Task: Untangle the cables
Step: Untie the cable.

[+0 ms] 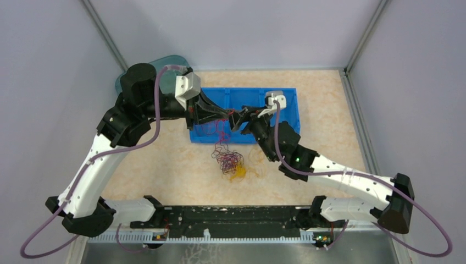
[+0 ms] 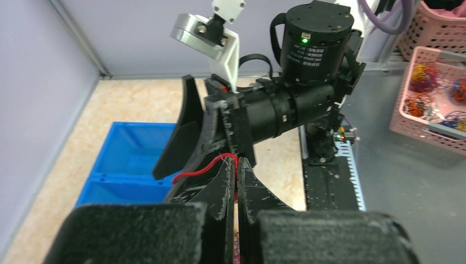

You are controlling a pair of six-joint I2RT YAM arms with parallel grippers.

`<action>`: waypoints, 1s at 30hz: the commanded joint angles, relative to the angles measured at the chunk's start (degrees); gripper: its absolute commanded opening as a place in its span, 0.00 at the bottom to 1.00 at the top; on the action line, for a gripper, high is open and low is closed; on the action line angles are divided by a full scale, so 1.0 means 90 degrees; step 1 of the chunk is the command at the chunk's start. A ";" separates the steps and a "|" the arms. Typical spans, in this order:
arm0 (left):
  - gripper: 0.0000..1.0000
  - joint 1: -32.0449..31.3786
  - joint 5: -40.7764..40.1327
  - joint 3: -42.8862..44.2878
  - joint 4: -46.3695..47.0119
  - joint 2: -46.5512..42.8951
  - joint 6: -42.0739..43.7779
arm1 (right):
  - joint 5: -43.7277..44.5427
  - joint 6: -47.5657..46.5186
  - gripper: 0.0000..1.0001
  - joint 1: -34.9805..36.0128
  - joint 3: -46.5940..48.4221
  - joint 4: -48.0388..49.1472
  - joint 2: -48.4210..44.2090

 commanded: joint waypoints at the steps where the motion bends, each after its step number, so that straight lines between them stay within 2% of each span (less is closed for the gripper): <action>1: 0.00 -0.0024 0.0839 0.0363 0.0136 0.0056 -0.0683 | 0.1158 -0.0039 0.64 0.0144 0.0562 0.0288 0.0499; 5: 0.00 -0.0024 0.0956 0.0395 0.0133 0.0100 -0.0832 | 0.2024 0.0091 0.64 0.0314 0.0734 0.0282 0.0818; 8: 0.00 -0.0024 0.0855 0.0438 -0.0022 0.0046 -0.0762 | 0.2116 -0.0148 0.63 0.0299 0.0381 0.0722 0.0505; 11: 0.00 -0.0024 0.0547 0.0515 -0.0437 -0.0081 -0.0356 | 0.1980 -0.0773 0.55 0.0214 -0.0150 0.1436 -0.0078; 14: 0.00 -0.0024 0.0157 0.0494 -0.0801 -0.0221 0.0044 | 0.1736 -0.1374 0.34 0.0179 -0.0583 0.1987 -0.0596; 15: 0.00 -0.0024 0.0049 0.0472 -0.0898 -0.0255 0.0120 | 0.1602 -0.1501 0.23 0.0184 -0.0652 0.2079 -0.0714; 18: 0.00 -0.0024 -0.0230 0.0328 -0.1030 -0.0388 0.0315 | 0.1078 -0.1769 0.07 0.0179 -0.0664 0.2006 -0.0929; 20: 0.00 -0.0024 -0.0608 0.0196 -0.1023 -0.0477 0.0564 | 0.0785 -0.1811 0.01 0.0179 -0.0641 0.1833 -0.1035; 23: 0.05 -0.0024 -0.1644 -0.0272 -0.0598 -0.0692 0.0912 | 0.0161 -0.1747 0.00 0.0179 -0.0615 0.1572 -0.1151; 24: 0.10 -0.0024 -0.1842 -0.0531 -0.0376 -0.0822 0.1009 | -0.0011 -0.1665 0.00 0.0184 -0.0537 0.1383 -0.1126; 26: 0.45 -0.0024 -0.1923 -0.1214 0.0225 -0.1111 0.1012 | -0.0385 -0.1407 0.00 0.0188 -0.0254 0.0852 -0.0970; 28: 0.69 -0.0024 -0.1588 -0.1678 0.0403 -0.1220 0.0847 | -0.0733 -0.1143 0.00 0.0188 0.0032 0.0367 -0.0789; 29: 0.79 -0.0024 -0.1295 -0.1816 0.0424 -0.1194 0.0680 | -0.0887 -0.1037 0.00 0.0202 0.0196 0.0187 -0.0712; 30: 0.84 -0.0024 -0.1038 -0.1873 0.0439 -0.1151 0.0508 | -0.1022 -0.0973 0.00 0.0217 0.0260 0.0037 -0.0646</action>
